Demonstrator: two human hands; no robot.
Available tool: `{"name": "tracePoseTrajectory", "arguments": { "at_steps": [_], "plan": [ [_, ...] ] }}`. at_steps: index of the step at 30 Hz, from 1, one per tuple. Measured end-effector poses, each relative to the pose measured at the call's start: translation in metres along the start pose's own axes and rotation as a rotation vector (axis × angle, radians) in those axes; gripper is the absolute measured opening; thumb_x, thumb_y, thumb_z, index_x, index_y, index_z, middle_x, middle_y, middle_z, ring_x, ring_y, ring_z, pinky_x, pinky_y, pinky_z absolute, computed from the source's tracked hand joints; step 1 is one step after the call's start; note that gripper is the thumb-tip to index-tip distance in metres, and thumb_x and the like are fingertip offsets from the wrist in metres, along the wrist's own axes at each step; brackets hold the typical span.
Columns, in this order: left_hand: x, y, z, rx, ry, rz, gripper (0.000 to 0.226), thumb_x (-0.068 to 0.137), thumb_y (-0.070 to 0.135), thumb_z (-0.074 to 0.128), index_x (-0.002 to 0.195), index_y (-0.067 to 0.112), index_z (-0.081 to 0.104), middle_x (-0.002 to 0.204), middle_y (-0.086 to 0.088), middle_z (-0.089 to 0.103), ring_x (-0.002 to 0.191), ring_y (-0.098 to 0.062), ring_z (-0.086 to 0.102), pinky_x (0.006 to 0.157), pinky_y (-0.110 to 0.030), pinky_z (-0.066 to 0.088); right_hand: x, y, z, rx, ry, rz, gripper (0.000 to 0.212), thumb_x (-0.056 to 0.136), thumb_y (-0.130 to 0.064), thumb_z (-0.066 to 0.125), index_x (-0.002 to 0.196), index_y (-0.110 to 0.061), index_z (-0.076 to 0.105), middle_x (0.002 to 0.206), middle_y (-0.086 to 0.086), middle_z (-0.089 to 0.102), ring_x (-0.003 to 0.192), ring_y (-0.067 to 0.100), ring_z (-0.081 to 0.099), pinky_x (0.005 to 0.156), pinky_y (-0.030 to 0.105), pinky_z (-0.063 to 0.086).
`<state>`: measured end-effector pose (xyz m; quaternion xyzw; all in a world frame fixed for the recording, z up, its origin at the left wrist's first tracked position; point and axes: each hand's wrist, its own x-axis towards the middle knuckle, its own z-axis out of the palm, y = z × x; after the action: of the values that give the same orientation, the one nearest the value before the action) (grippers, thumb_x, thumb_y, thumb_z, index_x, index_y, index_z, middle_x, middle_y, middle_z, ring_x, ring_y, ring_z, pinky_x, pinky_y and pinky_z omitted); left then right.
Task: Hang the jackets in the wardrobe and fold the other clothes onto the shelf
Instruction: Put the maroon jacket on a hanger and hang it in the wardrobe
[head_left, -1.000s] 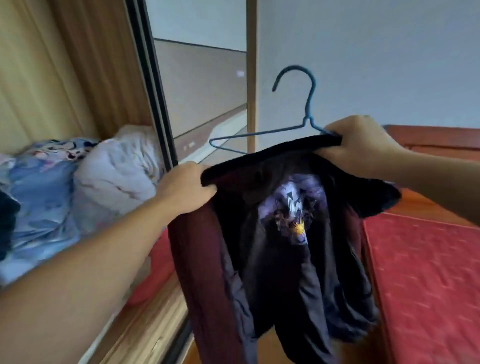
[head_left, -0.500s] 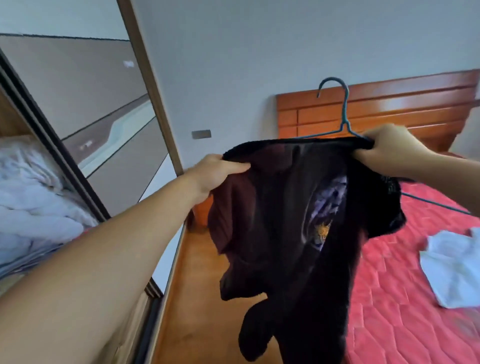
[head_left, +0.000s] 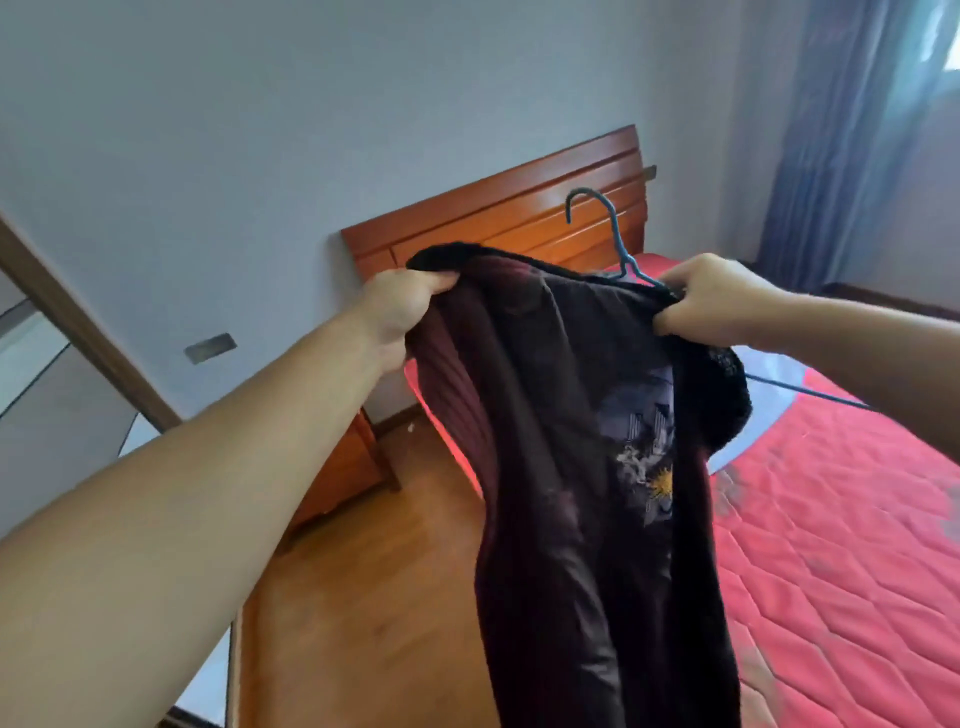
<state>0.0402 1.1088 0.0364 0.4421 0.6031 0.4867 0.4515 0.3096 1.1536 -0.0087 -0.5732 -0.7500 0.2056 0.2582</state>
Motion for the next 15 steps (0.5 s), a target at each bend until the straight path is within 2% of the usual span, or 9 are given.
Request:
{"name": "tracePoseTrajectory", "arguments": {
  "at_steps": [2, 3, 5, 6, 8, 9, 11, 13, 15],
  "plan": [
    [-0.005, 0.021, 0.025, -0.02, -0.046, 0.096, 0.021, 0.097, 0.008, 0.051, 0.109, 0.0, 0.066, 0.1, -0.011, 0.072, 0.087, -0.021, 0.071, 0.076, -0.03, 0.06, -0.008, 0.003, -0.018, 0.056, -0.144, -0.016, 0.018, 0.071, -0.01, 0.07, 0.084, -0.021, 0.072, 0.072, -0.002, 0.067, 0.067, 0.018, 0.061, 0.064, 0.029, 0.054],
    [-0.009, 0.029, 0.034, -0.01, -0.08, 0.128, 0.024, 0.097, 0.008, 0.049, 0.112, -0.002, 0.065, 0.107, -0.014, 0.071, 0.095, -0.024, 0.07, 0.084, -0.034, 0.058, -0.014, 0.002, -0.022, 0.111, -0.208, -0.015, 0.016, 0.071, -0.014, 0.076, 0.083, -0.024, 0.071, 0.067, -0.007, 0.064, 0.059, 0.014, 0.058, 0.055, 0.027, 0.051],
    [-0.016, 0.041, 0.05, 0.043, -0.137, 0.17, 0.029, 0.096, 0.008, 0.05, 0.118, -0.005, 0.063, 0.114, -0.018, 0.069, 0.104, -0.029, 0.068, 0.092, -0.038, 0.055, -0.023, 0.001, -0.023, 0.239, -0.244, 0.006, 0.025, 0.07, -0.031, 0.084, 0.089, -0.025, 0.069, 0.065, -0.01, 0.056, 0.048, 0.009, 0.042, 0.042, 0.021, 0.034],
    [-0.018, 0.045, 0.055, 0.089, -0.147, 0.187, 0.028, 0.095, 0.008, 0.052, 0.117, -0.005, 0.064, 0.112, -0.018, 0.07, 0.103, -0.029, 0.068, 0.091, -0.038, 0.056, -0.026, 0.002, -0.021, 0.312, -0.234, 0.015, 0.032, 0.069, -0.037, 0.084, 0.094, -0.024, 0.068, 0.066, -0.008, 0.056, 0.048, 0.01, 0.037, 0.043, 0.021, 0.029],
    [-0.024, 0.049, 0.066, 0.167, -0.165, 0.231, 0.023, 0.093, 0.006, 0.055, 0.11, -0.005, 0.066, 0.108, -0.019, 0.07, 0.099, -0.03, 0.069, 0.087, -0.038, 0.057, -0.031, -0.001, -0.012, 0.389, -0.178, 0.012, 0.032, 0.07, -0.04, 0.083, 0.085, -0.019, 0.064, 0.058, -0.006, 0.055, 0.049, 0.012, 0.035, 0.044, 0.021, 0.027],
    [-0.028, 0.05, 0.072, 0.194, -0.176, 0.249, 0.02, 0.092, 0.005, 0.056, 0.107, -0.004, 0.067, 0.107, -0.019, 0.07, 0.098, -0.031, 0.069, 0.086, -0.038, 0.058, -0.033, -0.003, -0.006, 0.381, -0.129, 0.004, 0.034, 0.071, -0.039, 0.083, 0.079, -0.014, 0.06, 0.055, -0.007, 0.053, 0.047, 0.011, 0.037, 0.043, 0.021, 0.029],
    [-0.034, 0.051, 0.08, 0.262, -0.189, 0.278, 0.017, 0.091, 0.006, 0.058, 0.102, -0.003, 0.068, 0.105, -0.02, 0.071, 0.097, -0.031, 0.07, 0.086, -0.039, 0.058, -0.033, -0.007, 0.004, 0.337, 0.012, -0.01, 0.041, 0.067, -0.04, 0.084, 0.081, -0.01, 0.061, 0.061, -0.007, 0.05, 0.052, 0.009, 0.043, 0.05, 0.022, 0.037],
    [-0.036, 0.053, 0.082, 0.319, -0.195, 0.298, 0.017, 0.09, 0.006, 0.06, 0.1, -0.004, 0.069, 0.103, -0.02, 0.071, 0.095, -0.031, 0.07, 0.086, -0.041, 0.058, -0.032, -0.011, 0.013, 0.337, 0.08, -0.013, 0.038, 0.064, -0.037, 0.084, 0.091, -0.017, 0.066, 0.073, -0.006, 0.06, 0.066, 0.011, 0.056, 0.064, 0.027, 0.048],
    [-0.038, 0.055, 0.081, 0.368, -0.19, 0.305, 0.015, 0.089, 0.007, 0.062, 0.098, -0.003, 0.07, 0.099, -0.019, 0.072, 0.092, -0.031, 0.071, 0.085, -0.041, 0.058, -0.029, -0.014, 0.024, 0.353, 0.113, -0.005, 0.026, 0.065, -0.029, 0.079, 0.087, -0.019, 0.069, 0.079, -0.001, 0.068, 0.074, 0.016, 0.063, 0.068, 0.029, 0.053]
  ]
}}
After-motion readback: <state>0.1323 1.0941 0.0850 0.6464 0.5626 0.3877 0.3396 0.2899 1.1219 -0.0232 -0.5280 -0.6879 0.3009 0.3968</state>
